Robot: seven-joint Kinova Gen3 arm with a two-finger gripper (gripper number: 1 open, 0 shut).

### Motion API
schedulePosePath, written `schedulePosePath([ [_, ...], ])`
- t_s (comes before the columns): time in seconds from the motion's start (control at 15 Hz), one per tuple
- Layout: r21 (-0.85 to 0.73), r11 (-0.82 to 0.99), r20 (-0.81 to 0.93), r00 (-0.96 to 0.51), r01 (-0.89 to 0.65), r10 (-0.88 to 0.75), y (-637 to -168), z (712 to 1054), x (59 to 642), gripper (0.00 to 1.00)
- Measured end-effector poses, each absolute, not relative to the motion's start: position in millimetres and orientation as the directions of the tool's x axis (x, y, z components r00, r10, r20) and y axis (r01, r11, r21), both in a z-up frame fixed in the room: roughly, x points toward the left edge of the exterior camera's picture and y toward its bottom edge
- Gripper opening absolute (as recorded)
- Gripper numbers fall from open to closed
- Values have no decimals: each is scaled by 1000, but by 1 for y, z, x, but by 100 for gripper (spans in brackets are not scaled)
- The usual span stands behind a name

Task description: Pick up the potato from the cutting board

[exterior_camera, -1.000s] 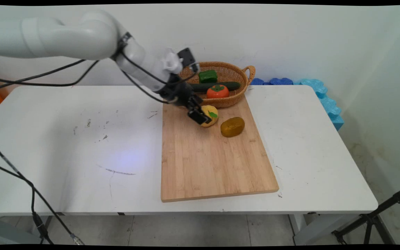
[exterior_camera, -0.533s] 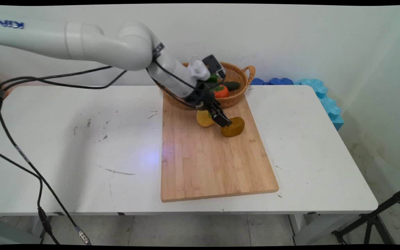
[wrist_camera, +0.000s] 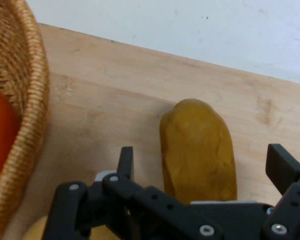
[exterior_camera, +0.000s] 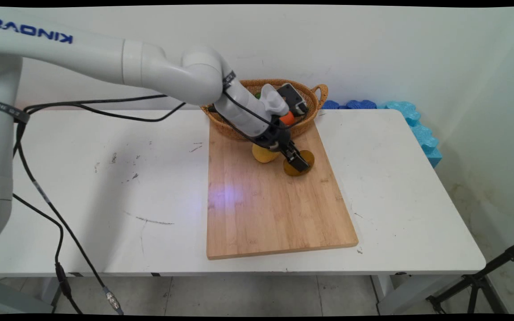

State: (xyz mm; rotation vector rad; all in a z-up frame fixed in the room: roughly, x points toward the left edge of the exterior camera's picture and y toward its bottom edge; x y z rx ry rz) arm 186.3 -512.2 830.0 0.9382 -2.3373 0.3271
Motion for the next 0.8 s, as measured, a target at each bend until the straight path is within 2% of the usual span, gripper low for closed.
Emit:
schedulePosePath([
  [0.6, 3, 721, 599, -576, -693, -556, -516, 811, 167, 100],
  [0.67, 0, 723, 600, -578, -691, -553, -516, 811, 166, 0],
  [0.8, -7, 727, 602, -584, -686, -545, -517, 810, 164, 0],
])
